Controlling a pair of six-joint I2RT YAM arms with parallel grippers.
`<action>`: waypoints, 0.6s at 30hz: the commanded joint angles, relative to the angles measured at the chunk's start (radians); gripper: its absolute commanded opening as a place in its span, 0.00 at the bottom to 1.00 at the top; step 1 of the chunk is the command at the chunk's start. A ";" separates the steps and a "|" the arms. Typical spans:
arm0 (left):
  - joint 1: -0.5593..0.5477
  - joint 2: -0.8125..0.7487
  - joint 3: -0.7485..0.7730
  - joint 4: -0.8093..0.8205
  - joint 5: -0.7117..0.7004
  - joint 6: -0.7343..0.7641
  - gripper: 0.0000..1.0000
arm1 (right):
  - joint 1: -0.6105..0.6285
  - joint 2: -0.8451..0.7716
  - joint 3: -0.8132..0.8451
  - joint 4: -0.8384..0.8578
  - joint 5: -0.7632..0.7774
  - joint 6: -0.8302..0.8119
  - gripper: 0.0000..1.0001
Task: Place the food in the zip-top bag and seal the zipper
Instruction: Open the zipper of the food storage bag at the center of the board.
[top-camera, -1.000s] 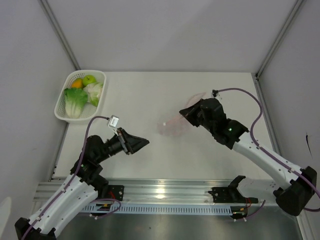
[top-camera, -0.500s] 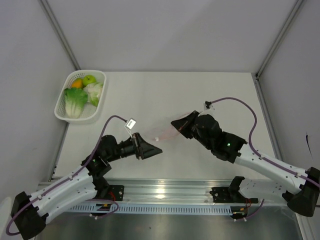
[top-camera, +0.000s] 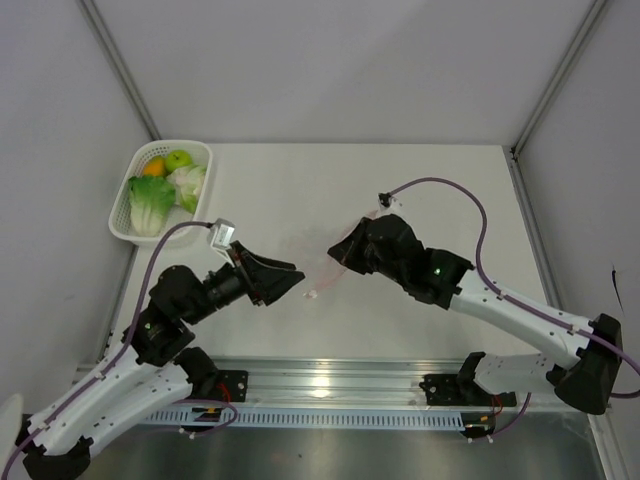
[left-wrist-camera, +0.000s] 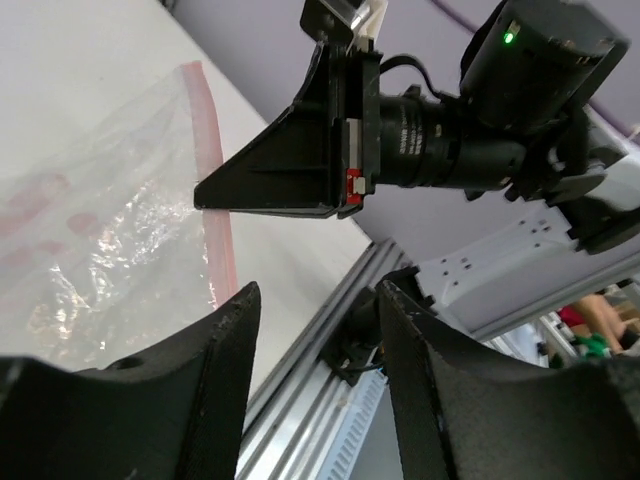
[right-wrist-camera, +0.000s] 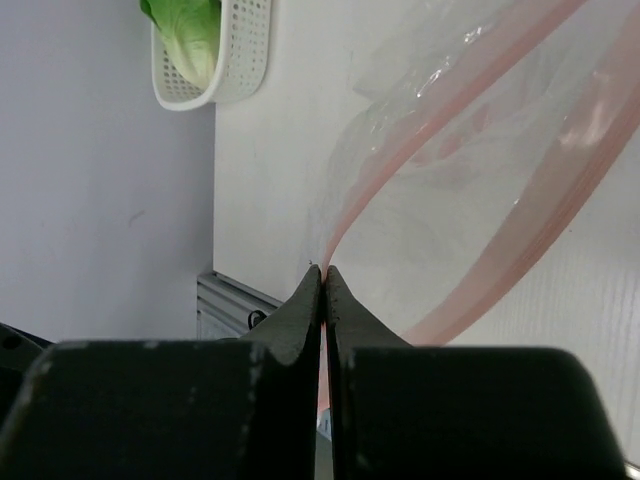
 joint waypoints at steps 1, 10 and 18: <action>-0.007 0.034 0.085 -0.115 -0.046 0.138 0.55 | 0.006 0.048 0.083 -0.040 -0.063 -0.072 0.00; -0.129 0.235 0.204 -0.247 -0.194 0.359 0.66 | -0.005 0.102 0.221 -0.160 -0.077 -0.083 0.00; -0.194 0.248 0.228 -0.224 -0.372 0.387 0.68 | -0.020 0.194 0.370 -0.278 -0.058 -0.023 0.00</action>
